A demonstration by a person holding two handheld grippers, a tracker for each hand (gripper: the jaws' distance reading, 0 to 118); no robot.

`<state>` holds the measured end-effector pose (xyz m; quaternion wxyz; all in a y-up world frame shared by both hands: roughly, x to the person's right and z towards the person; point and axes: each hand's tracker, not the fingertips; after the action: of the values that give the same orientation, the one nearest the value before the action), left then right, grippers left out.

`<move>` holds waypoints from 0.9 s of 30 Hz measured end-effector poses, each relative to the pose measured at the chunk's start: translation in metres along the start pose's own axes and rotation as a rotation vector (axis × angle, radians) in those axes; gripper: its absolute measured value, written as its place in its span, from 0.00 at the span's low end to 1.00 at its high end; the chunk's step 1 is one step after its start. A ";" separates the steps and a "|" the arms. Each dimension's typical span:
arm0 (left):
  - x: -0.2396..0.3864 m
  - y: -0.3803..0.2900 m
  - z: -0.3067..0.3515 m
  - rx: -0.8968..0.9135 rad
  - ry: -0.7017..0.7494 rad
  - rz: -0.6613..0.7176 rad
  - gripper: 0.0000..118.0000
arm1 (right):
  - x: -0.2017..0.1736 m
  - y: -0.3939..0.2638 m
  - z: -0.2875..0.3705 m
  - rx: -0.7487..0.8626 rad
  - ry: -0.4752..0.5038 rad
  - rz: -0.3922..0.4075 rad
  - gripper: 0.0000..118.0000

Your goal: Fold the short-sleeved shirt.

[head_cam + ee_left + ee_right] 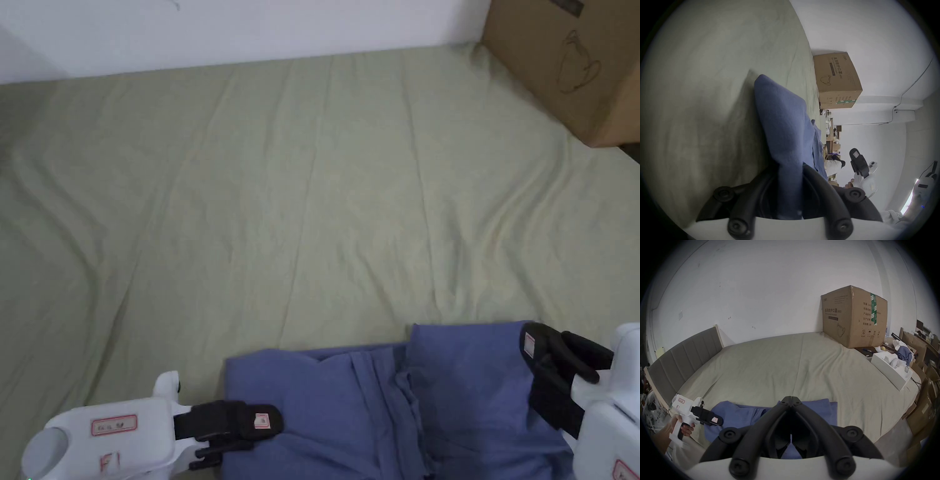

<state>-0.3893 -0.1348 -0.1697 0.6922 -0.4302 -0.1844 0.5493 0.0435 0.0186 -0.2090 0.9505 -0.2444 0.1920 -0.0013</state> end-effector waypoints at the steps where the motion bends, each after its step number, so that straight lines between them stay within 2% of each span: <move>1: 0.002 0.000 0.004 -0.001 0.025 0.005 0.06 | 0.000 0.001 0.000 0.002 -0.003 -0.007 0.00; 4: 0.002 0.000 0.024 0.001 0.046 -0.029 0.06 | -0.002 0.002 0.006 0.028 -0.018 -0.013 0.00; 7: 0.005 -0.006 0.052 0.024 0.071 -0.051 0.06 | -0.005 0.004 0.017 0.101 -0.049 0.016 0.00; 11: 0.003 -0.005 0.104 0.082 0.185 -0.065 0.06 | -0.005 0.005 0.021 0.117 -0.044 0.035 0.00; 17: 0.037 -0.010 0.160 0.151 0.332 -0.131 0.06 | 0.001 -0.003 0.018 0.096 -0.021 -0.003 0.00; 21: 0.084 -0.015 0.149 0.149 0.385 -0.182 0.06 | 0.006 -0.005 0.018 0.085 -0.019 -0.004 0.00; 23: 0.111 -0.014 0.131 0.142 0.433 -0.242 0.06 | 0.011 -0.005 0.018 0.081 -0.013 -0.018 0.00; 27: 0.154 -0.017 0.074 0.058 0.430 -0.306 0.06 | 0.020 -0.006 0.020 0.068 -0.026 -0.026 0.00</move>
<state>-0.3823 0.0356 -0.1484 0.8025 -0.4842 -0.0804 0.3392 0.0701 0.0206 -0.1972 0.9606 -0.2143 0.1763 -0.0172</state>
